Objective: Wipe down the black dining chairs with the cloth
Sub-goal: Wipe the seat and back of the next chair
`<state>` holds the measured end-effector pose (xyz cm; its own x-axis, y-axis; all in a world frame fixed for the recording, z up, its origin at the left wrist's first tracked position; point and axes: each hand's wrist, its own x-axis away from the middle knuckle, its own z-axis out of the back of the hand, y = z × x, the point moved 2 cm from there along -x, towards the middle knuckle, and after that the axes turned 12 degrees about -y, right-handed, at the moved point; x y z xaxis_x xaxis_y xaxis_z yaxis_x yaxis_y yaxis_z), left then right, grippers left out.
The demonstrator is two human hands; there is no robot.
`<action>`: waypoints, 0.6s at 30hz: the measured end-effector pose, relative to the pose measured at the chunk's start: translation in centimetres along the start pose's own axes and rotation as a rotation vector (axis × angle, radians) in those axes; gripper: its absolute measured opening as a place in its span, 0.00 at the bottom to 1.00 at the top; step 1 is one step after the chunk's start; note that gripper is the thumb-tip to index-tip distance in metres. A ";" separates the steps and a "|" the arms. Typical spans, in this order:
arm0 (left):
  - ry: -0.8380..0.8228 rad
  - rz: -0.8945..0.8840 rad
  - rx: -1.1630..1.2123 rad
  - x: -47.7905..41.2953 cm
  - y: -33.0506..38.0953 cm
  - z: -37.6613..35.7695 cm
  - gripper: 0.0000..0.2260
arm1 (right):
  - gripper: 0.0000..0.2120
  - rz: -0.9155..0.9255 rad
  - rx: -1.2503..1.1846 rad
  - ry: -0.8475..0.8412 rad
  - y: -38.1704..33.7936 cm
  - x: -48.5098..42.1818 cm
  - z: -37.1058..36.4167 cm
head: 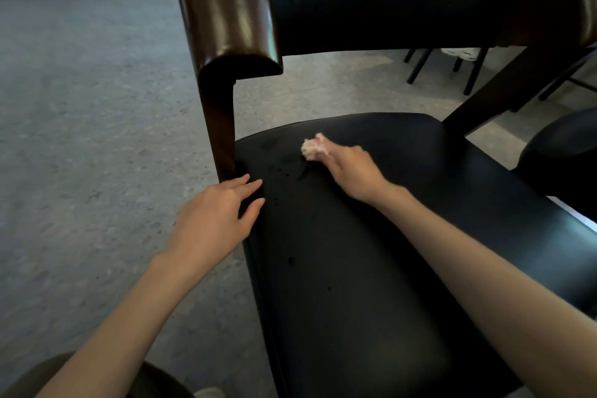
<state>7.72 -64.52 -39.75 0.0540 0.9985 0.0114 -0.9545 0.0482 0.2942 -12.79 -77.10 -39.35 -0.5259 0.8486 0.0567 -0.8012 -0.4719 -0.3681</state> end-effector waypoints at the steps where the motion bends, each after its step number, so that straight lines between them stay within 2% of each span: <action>1: -0.004 0.000 0.004 0.0 -0.1 0.0 0.20 | 0.18 0.088 -0.036 -0.017 -1.3 1.1 -0.6; 3: -0.012 0.005 0.006 0.1 -0.3 0.1 0.20 | 0.17 0.240 -0.087 -0.070 -3.2 3.1 -1.6; 5: -0.015 0.012 0.033 0.5 -0.6 0.0 0.20 | 0.16 0.312 -0.131 -0.134 -4.0 4.1 -1.5; 6: -0.014 0.010 0.049 0.6 -0.8 0.0 0.20 | 0.16 0.334 -0.179 -0.130 -4.1 4.0 -0.8; 8: -0.015 -0.002 0.079 1.0 -0.9 -0.1 0.20 | 0.14 0.360 -0.232 -0.006 -4.1 2.7 1.0; 10: -0.018 -0.012 0.098 1.1 -1.0 -0.1 0.20 | 0.14 0.276 -0.190 0.143 -3.7 -0.4 2.5; 11: -0.018 -0.014 0.098 1.1 -1.0 -0.1 0.20 | 0.14 0.226 -0.171 0.147 -3.5 -2.4 2.5; 15: -0.015 -0.014 0.082 0.8 -1.0 -0.1 0.20 | 0.17 0.028 -0.043 -0.064 -3.5 -9.1 -1.0; 18: -0.007 -0.015 0.069 0.7 -1.1 -0.1 0.20 | 0.18 0.026 -0.078 -0.074 -3.8 -9.2 -1.6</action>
<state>8.81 -63.86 -40.16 0.0704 0.9974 0.0133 -0.9310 0.0609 0.3598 -4.45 -82.75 -39.98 -0.5679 0.8151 0.1139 -0.7640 -0.4706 -0.4414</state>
